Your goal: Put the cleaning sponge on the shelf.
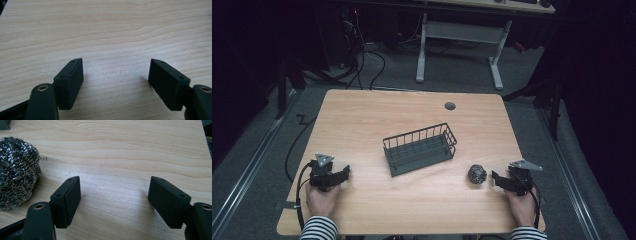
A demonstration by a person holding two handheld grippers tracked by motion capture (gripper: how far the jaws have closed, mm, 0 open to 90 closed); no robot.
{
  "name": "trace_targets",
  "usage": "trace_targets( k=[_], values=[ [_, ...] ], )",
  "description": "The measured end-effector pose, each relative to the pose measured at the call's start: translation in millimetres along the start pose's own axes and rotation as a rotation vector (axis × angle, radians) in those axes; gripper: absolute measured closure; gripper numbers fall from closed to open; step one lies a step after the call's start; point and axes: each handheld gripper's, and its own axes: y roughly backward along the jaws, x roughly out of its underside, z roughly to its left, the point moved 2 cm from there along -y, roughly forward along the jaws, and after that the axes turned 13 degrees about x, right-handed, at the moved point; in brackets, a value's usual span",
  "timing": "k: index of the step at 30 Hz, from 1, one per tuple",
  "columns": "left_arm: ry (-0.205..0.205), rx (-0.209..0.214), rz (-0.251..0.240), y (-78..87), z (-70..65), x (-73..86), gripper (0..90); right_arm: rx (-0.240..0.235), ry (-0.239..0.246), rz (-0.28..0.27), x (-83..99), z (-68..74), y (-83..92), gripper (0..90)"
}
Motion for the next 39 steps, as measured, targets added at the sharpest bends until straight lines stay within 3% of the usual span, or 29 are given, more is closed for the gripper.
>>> trace_targets(
  k=[5, 11, 19, 30, 39],
  values=[
    [-0.007, -0.001, 0.006, 0.1, -0.9, 0.5, 27.9, -0.016, 0.021, 0.0, 1.0, 0.8, 0.9, 23.4],
    [-0.007, -0.008, 0.008, 0.1, -1.7, 0.9, 26.3, -0.05, 0.007, 0.035, 1.1, -4.6, 5.5, 23.9],
    [-0.01, -0.007, 0.009, -0.2, -2.0, 0.9, 24.9, -0.087, 0.015, -0.023, 7.2, -5.9, 31.6, 26.1],
    [-0.011, -0.006, 0.01, -0.3, -2.1, 0.9, 24.4, -0.14, 0.101, -0.053, 11.9, 17.1, 60.8, 25.0],
    [-0.011, -0.006, 0.01, -0.3, -2.1, 0.9, 24.4, -0.189, 0.143, -0.073, 3.9, 41.0, 68.1, 21.7]
  ],
)
